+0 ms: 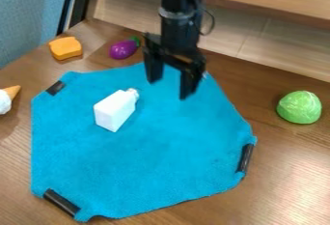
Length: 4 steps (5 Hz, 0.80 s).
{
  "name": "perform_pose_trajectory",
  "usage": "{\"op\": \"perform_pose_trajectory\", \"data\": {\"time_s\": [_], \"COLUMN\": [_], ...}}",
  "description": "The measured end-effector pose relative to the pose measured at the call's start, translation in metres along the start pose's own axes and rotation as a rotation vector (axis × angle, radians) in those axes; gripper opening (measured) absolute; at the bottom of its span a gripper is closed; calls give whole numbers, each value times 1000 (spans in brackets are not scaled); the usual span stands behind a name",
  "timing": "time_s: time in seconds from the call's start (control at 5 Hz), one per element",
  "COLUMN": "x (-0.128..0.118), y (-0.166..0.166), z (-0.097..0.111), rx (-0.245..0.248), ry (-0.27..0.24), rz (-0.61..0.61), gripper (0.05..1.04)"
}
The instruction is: Fold the cloth from right to left
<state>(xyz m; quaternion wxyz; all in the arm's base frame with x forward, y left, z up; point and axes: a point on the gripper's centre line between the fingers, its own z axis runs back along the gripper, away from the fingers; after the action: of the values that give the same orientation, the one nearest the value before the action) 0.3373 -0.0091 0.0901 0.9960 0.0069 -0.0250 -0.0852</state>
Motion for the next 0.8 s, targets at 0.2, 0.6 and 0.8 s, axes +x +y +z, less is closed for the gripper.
{"op": "perform_pose_trajectory", "data": {"time_s": [0.2,0.6,0.8], "x": [5,3,2], "y": [-24,-67,-84], "z": [-10,-36,-49], "rx": [-13,-42,-37], "ry": [3,16,41], "rz": [-31,1,14], "gripper": [999,1000,999]}}
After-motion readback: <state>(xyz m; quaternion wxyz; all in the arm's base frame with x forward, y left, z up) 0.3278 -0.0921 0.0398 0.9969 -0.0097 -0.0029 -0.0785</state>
